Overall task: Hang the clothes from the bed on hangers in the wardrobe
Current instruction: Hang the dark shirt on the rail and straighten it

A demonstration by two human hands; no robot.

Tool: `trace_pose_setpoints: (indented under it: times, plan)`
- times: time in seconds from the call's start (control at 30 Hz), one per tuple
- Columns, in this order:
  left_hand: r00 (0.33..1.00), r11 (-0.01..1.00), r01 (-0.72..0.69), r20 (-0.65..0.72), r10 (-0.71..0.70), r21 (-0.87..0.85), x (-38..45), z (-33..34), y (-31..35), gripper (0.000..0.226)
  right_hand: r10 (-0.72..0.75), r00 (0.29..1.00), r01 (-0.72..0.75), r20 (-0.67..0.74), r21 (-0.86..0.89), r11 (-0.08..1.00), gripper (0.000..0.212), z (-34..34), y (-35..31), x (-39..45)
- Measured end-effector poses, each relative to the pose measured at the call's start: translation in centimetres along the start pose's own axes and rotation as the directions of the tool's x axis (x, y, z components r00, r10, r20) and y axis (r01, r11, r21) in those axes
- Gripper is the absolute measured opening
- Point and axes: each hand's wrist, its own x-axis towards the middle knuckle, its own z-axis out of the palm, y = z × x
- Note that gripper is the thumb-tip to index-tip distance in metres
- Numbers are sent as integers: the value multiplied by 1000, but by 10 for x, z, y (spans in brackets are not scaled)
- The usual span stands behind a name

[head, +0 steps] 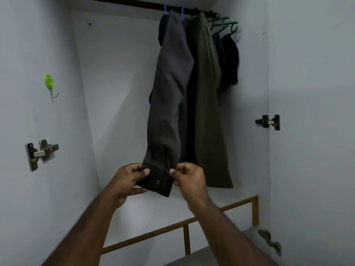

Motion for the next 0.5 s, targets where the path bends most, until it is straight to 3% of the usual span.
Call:
trace_pose_setpoints:
  times: [0.13, 0.27, 0.4, 0.5]
  plan:
    - [1000, 1000, 21, -3, -21, -17, -2, -8, -6, 19, -56, 998, 57, 39, -7, 998, 5, 9, 4, -4]
    - [999, 999, 38, -21, -38, -8, -4, -13, -12, 16, 53, 996, -50, 67, -57, 997, 6, 11, 8, 4]
    - [999, 999, 45, -5, -46, -15, -2, -21, -16, 17, 166, 983, -181, 78, 266, 947, 24, 9, -6, 34]
    - [999, 998, 53, -2, -53, -23, 0, -26, -17, 18, 181, 976, -216, 120, 462, 860, 24, 11, -31, 66]
